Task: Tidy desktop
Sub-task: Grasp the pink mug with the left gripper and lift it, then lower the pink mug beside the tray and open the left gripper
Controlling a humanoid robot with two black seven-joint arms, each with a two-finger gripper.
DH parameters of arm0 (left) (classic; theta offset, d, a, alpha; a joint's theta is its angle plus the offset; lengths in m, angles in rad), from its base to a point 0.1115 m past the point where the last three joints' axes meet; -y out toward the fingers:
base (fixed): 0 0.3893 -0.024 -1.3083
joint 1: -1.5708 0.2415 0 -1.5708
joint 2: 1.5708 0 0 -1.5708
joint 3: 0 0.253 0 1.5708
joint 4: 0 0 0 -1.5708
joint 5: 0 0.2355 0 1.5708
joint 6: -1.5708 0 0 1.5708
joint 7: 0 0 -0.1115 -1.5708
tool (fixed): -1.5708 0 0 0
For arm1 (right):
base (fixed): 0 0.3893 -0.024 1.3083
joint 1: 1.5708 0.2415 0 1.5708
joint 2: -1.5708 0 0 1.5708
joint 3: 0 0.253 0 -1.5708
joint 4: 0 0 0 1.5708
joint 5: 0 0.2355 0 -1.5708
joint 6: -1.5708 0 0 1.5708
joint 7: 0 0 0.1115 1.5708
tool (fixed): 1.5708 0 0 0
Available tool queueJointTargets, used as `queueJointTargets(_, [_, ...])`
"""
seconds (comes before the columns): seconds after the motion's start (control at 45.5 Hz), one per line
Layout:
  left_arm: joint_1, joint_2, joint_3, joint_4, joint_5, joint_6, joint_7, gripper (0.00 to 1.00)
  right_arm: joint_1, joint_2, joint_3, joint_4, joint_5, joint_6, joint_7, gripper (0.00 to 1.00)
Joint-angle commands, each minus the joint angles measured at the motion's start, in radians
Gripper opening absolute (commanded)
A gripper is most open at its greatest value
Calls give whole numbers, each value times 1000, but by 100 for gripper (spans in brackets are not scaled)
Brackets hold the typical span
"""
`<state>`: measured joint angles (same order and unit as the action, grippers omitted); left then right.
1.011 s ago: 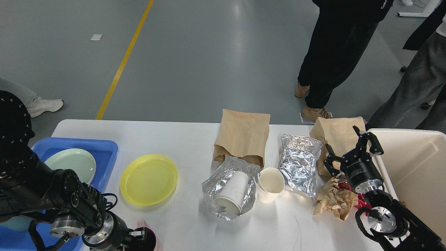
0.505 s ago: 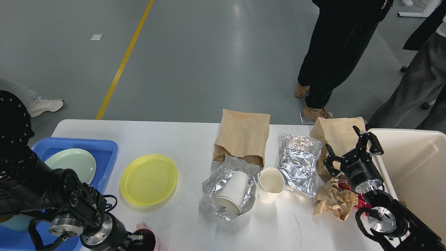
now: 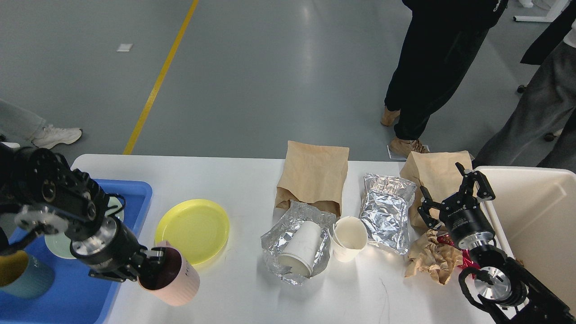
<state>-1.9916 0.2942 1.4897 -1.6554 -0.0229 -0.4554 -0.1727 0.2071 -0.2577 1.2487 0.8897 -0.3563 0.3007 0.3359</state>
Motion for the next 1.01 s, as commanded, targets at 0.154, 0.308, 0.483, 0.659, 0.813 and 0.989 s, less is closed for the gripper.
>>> queueJointTargets(0.154, [-429, -10, 72, -38, 12, -298, -11, 0, 0, -2, 0, 0, 0, 0, 0, 100])
queueJointTargets(0.308, [-443, -26, 75, -32, 31, -327, -14, 0, 0, -2, 0, 0, 0, 0, 0, 100])
queueJointTargets(0.483, [-316, 88, 93, 61, 83, -328, -93, 0, 0, -2, 0, 0, 0, 0, 0, 100])
queueJointTargets(0.659, [-29, 192, 84, 305, 233, -328, -166, 0, 0, -2, 0, 0, 0, 0, 0, 100])
queueJointTargets(0.813, [210, 298, 64, 545, 281, -328, -188, 0, -2, -2, 0, 0, 0, 0, 0, 100])
queueJointTargets(0.989, [422, 362, -5, 753, 313, -328, -188, 0, -2, -2, 0, 0, 0, 0, 0, 100])
